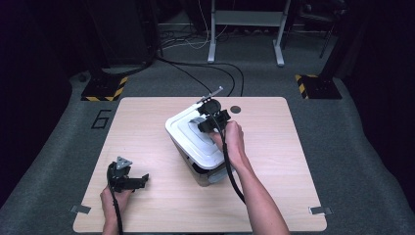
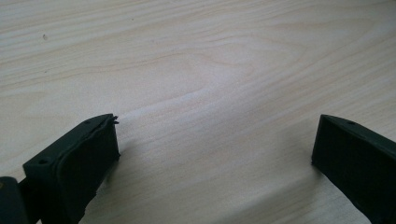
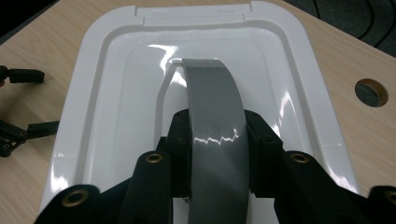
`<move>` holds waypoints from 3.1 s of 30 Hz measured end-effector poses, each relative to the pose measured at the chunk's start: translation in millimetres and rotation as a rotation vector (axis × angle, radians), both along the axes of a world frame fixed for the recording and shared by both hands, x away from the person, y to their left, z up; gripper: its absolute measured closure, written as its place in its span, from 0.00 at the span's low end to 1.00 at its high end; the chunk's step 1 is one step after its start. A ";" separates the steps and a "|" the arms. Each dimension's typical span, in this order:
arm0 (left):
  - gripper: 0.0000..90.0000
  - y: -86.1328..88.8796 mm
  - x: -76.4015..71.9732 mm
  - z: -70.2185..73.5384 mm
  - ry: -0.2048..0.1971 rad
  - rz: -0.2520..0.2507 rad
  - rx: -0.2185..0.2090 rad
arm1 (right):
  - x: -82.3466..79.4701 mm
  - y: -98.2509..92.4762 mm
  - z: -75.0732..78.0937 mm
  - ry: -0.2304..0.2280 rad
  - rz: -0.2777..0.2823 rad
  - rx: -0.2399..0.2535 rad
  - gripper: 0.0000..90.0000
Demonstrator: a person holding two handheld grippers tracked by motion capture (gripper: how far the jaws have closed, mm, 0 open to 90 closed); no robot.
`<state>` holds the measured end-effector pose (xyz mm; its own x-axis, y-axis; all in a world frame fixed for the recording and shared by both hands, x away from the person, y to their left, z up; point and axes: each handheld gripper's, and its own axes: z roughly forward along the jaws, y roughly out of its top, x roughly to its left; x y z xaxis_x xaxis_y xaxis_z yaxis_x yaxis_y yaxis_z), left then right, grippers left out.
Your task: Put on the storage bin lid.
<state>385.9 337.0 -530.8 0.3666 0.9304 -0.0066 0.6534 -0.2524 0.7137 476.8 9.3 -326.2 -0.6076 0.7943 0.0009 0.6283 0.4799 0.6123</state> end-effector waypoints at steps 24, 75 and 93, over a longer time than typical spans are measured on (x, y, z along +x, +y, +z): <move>0.00 -0.5 0.2 -0.4 -0.006 0.006 -0.005 | 8.5 15.5 -15.7 0.030 -0.038 -0.082 0.74; 0.00 -0.7 0.2 -0.2 -0.002 0.000 -0.006 | -9.5 -83.3 3.5 -0.046 -0.008 0.099 0.00; 0.00 -0.3 0.4 0.0 -0.003 -0.004 0.000 | -22.2 -131.3 2.1 -0.082 -0.083 0.114 0.00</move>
